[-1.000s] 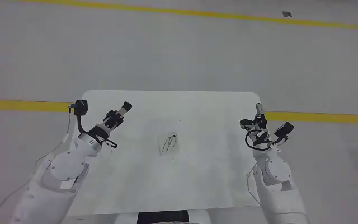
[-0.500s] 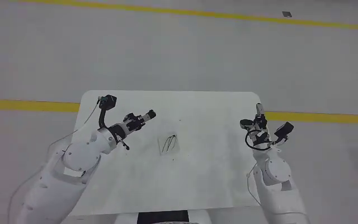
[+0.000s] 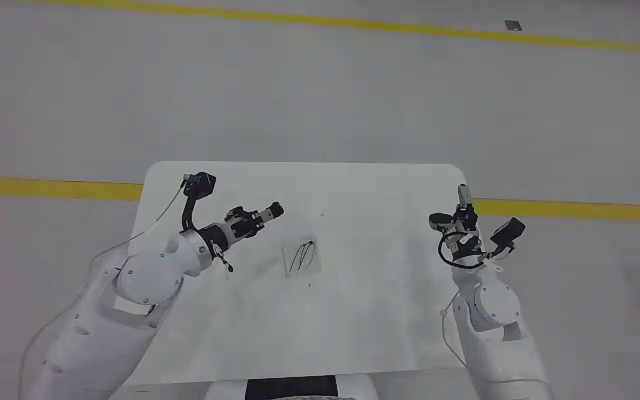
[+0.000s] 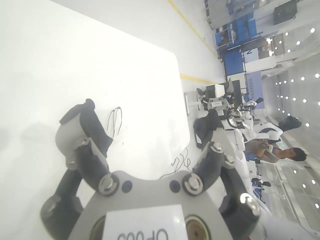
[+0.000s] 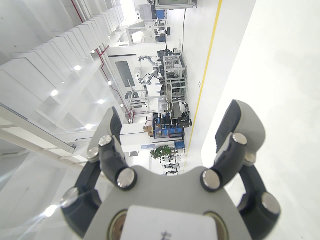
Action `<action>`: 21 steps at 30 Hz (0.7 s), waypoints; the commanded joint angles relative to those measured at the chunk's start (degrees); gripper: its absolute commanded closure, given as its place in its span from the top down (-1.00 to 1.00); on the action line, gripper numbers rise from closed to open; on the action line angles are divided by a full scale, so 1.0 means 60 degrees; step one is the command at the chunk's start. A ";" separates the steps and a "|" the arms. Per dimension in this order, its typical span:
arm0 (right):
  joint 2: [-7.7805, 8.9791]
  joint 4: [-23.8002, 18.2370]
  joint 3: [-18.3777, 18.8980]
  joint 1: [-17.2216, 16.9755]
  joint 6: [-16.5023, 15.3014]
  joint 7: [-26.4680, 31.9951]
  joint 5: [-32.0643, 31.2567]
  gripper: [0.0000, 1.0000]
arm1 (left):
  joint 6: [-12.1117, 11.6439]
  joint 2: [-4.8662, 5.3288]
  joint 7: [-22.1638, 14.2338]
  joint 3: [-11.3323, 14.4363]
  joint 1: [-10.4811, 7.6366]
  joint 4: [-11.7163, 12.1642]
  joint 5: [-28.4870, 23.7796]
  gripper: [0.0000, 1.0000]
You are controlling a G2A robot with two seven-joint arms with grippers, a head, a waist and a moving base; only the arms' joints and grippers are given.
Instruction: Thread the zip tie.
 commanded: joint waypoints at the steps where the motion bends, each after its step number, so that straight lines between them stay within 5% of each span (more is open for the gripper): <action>1: 0.0000 0.0000 0.0000 0.0000 0.0000 0.0000 0.0000 1.00 | 0.0001 0.0000 -0.0015 0.0001 -0.0001 0.0000 0.0001 1.00; 21: 0.0000 0.0000 0.0000 0.0000 0.0000 0.0000 0.0000 1.00 | 0.0048 0.0002 -0.0187 0.0120 -0.0098 -0.0089 0.0124 1.00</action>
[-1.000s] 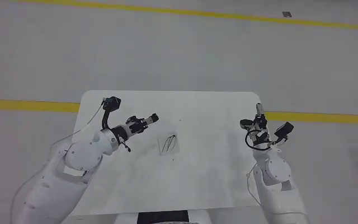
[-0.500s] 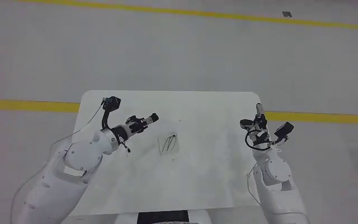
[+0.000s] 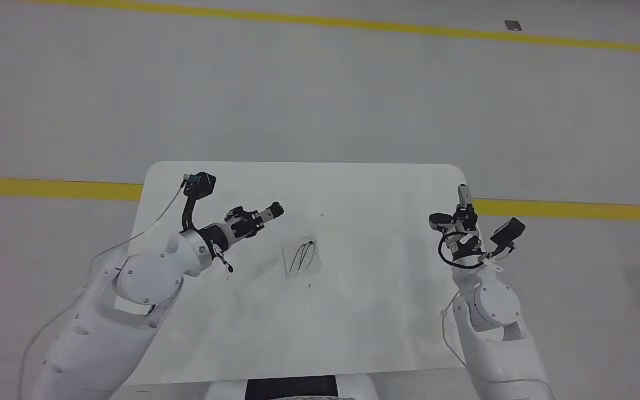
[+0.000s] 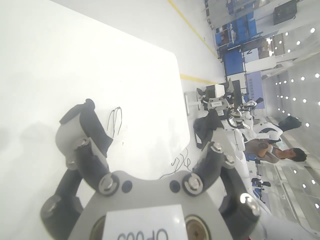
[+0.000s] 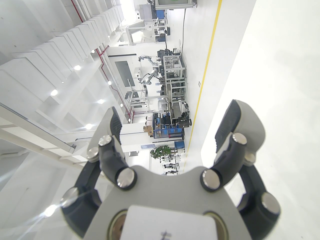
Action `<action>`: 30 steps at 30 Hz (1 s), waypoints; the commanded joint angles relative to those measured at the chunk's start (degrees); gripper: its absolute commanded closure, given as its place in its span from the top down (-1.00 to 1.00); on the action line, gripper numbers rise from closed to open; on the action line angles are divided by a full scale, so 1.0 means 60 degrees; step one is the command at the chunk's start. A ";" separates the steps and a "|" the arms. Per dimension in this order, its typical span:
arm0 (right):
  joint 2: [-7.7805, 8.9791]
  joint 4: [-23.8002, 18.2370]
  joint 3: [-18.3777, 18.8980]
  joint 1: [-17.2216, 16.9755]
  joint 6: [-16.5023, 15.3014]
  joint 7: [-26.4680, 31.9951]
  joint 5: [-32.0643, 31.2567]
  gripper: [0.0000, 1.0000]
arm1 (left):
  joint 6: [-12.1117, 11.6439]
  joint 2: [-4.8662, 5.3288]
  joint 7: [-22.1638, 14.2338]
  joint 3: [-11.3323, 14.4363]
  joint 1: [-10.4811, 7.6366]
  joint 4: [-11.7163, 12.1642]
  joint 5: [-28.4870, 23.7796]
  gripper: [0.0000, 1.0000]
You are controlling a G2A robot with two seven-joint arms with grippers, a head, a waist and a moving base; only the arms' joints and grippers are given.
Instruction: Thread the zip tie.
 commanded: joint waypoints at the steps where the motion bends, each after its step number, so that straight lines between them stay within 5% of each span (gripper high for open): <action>1: 0.0000 0.0000 0.0000 0.0000 0.0000 0.0000 0.0000 1.00 | 0.0247 0.0002 -0.0388 0.0273 -0.0289 -0.0138 0.0332 1.00; 4: 0.0000 0.0000 0.0000 0.0000 0.0000 0.0000 0.0000 1.00 | 0.1221 0.0005 -0.1400 0.0765 -0.1026 0.0004 0.1008 1.00; 7: 0.0000 0.0000 0.0000 0.0000 0.0000 0.0000 0.0000 1.00 | 0.1221 -0.0044 -0.1970 0.1123 -0.1577 0.0417 0.1195 1.00; 21: 0.0000 0.0000 0.0000 0.0000 0.0000 0.0000 0.0000 1.00 | 0.1149 -0.0037 -0.2070 0.1197 -0.1615 0.0355 0.1333 1.00; 25: 0.0000 0.0000 0.0000 0.0000 0.0000 0.0000 0.0000 1.00 | 0.1221 -0.0004 -0.3111 0.1788 -0.2249 0.0243 0.2392 1.00; 30: 0.0000 0.0000 0.0000 0.0000 0.0000 0.0000 0.0000 1.00 | 0.1221 -0.0082 -0.5110 0.2893 -0.3364 0.0537 0.4227 1.00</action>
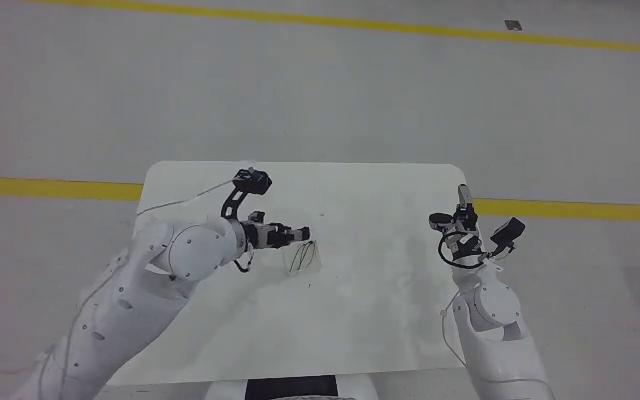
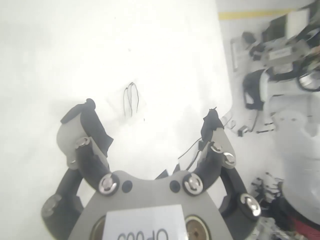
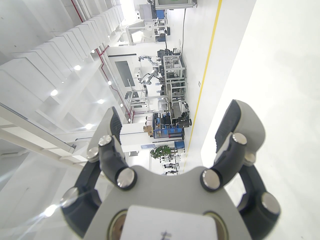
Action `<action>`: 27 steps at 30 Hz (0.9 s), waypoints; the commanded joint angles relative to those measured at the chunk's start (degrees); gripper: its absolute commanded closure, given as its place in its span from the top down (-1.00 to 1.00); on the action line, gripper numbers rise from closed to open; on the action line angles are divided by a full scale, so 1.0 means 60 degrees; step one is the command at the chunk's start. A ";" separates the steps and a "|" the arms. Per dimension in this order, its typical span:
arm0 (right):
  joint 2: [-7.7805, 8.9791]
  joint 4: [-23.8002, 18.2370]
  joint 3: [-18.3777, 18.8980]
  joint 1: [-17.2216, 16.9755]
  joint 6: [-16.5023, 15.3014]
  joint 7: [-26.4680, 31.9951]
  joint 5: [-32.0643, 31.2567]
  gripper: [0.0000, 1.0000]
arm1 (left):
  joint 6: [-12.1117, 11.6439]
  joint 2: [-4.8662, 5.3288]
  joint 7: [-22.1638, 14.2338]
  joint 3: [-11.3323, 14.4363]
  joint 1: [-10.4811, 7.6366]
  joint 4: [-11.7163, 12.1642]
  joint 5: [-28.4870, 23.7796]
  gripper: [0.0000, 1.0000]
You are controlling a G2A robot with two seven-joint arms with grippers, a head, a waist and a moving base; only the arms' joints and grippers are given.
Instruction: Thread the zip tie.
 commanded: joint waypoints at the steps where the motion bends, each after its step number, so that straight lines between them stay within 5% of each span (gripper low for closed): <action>1: 0.0000 0.0000 0.0000 0.0000 0.0000 0.0000 0.0000 1.00 | -0.0002 -0.0094 -0.0747 0.0435 -0.0440 0.0165 0.0638 1.00; 4: 0.0000 0.0000 0.0000 0.0000 0.0000 0.0000 0.0000 1.00 | -0.0002 -0.0267 -0.1151 0.0724 -0.0741 0.0476 0.0896 1.00; 18: 0.0000 0.0000 0.0000 0.0000 0.0000 0.0000 0.0000 1.00 | -0.0096 -0.0272 -0.1179 0.0827 -0.0778 0.0472 0.1011 1.00; 22: 0.0000 0.0000 0.0000 0.0000 0.0000 0.0000 0.0000 1.00 | -0.0002 -0.0479 -0.1695 0.1845 -0.1649 0.0857 0.1612 1.00; 27: 0.0000 0.0000 0.0000 0.0000 0.0000 0.0000 0.0000 1.00 | -0.0002 -0.0940 -0.2361 0.2883 -0.2848 0.1841 0.1823 1.00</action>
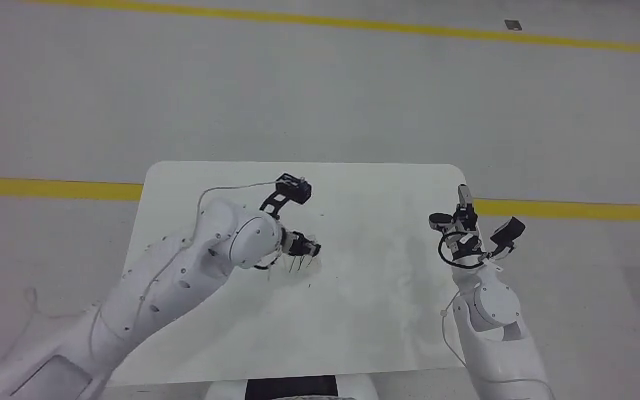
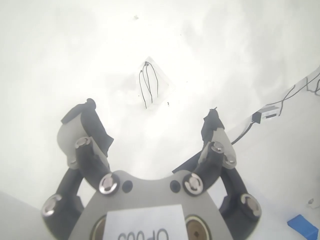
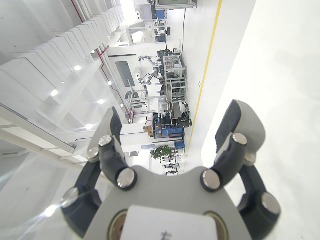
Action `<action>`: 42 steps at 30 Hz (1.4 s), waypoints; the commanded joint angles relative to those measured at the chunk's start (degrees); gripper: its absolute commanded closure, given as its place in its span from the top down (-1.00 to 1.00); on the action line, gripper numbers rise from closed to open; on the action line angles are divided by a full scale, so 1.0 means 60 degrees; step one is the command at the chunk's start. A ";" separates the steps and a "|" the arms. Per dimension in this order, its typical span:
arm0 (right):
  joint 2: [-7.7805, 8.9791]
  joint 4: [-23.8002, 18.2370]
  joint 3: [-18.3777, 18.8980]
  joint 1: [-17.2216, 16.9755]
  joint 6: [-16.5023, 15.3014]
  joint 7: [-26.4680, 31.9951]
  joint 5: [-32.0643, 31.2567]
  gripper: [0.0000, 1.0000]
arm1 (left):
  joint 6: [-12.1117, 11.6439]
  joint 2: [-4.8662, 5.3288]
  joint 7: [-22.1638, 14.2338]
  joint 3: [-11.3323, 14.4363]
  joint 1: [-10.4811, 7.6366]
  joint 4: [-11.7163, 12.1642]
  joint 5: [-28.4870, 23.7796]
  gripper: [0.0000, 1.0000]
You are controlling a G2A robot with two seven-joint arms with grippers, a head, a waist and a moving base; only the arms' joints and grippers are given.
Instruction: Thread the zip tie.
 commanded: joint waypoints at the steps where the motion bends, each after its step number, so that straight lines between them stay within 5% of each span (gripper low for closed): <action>1: 0.0000 0.0000 0.0000 0.0000 0.0000 0.0000 0.0000 1.00 | -0.0003 -0.0204 -0.0245 0.0411 -0.0401 0.0471 0.0189 1.00; 4: 0.0000 0.0000 0.0000 0.0000 0.0000 0.0000 0.0000 1.00 | -0.0003 -0.0561 -0.0517 0.0843 -0.0725 0.1100 0.0371 1.00; 8: 0.0000 0.0000 0.0000 0.0000 0.0000 0.0000 0.0000 1.00 | -0.0003 -0.0982 -0.0553 0.0832 -0.0656 0.1732 0.0726 1.00; 22: 0.0000 0.0000 0.0000 0.0000 0.0000 0.0000 0.0000 1.00 | -0.0003 -0.0982 -0.0553 0.0832 -0.0656 0.1732 0.0726 1.00; 28: 0.0000 0.0000 0.0000 0.0000 0.0000 0.0000 0.0000 1.00 | -0.0003 -0.1041 -0.0574 0.1079 -0.0508 0.1635 0.1424 1.00; 38: 0.0000 0.0000 0.0000 0.0000 0.0000 0.0000 0.0000 1.00 | -0.0003 -0.1308 -0.0578 0.0644 0.0268 0.1642 0.2312 1.00; 42: 0.0000 0.0000 0.0000 0.0000 0.0000 0.0000 0.0000 1.00 | -0.0003 -0.1328 -0.0578 0.0568 0.0294 0.1638 0.2428 1.00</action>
